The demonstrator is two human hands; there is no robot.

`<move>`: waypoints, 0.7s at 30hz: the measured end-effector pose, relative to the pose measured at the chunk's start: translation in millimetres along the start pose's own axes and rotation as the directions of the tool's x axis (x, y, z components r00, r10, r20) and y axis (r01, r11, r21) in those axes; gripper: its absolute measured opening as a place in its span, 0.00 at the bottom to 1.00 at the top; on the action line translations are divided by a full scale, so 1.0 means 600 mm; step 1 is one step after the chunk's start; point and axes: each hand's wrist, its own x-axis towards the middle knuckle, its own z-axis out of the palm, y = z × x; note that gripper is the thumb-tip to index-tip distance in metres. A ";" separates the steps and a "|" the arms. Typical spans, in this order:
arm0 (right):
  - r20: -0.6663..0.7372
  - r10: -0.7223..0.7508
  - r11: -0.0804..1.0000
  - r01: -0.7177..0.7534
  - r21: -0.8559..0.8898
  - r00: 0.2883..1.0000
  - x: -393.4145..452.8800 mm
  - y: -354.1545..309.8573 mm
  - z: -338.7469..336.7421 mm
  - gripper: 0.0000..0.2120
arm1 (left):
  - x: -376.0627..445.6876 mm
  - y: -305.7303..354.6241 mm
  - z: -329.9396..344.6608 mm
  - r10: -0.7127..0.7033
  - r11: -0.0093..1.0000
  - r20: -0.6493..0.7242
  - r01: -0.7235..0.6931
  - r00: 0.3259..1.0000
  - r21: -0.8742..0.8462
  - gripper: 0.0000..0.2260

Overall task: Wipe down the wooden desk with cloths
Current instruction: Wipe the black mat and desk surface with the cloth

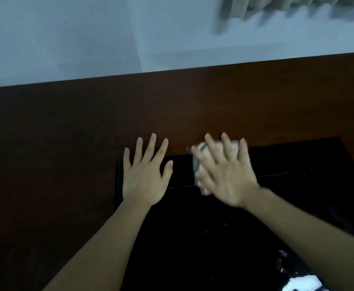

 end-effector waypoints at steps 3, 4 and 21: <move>-0.021 -0.144 0.989 0.145 0.024 0.989 -0.074 -0.030 0.027 0.31 | -0.002 0.001 0.004 0.008 1.000 -0.026 -0.008 1.000 0.012 0.27; -0.022 -0.164 0.986 0.164 0.024 0.986 -0.080 -0.028 0.030 0.31 | -0.002 -0.001 0.004 0.008 1.000 -0.029 -0.008 1.000 0.014 0.27; -0.036 -0.009 0.999 0.011 0.048 0.999 -0.108 -0.075 0.038 0.31 | -0.003 -0.004 0.007 0.037 0.999 -0.038 -0.038 0.999 -0.015 0.27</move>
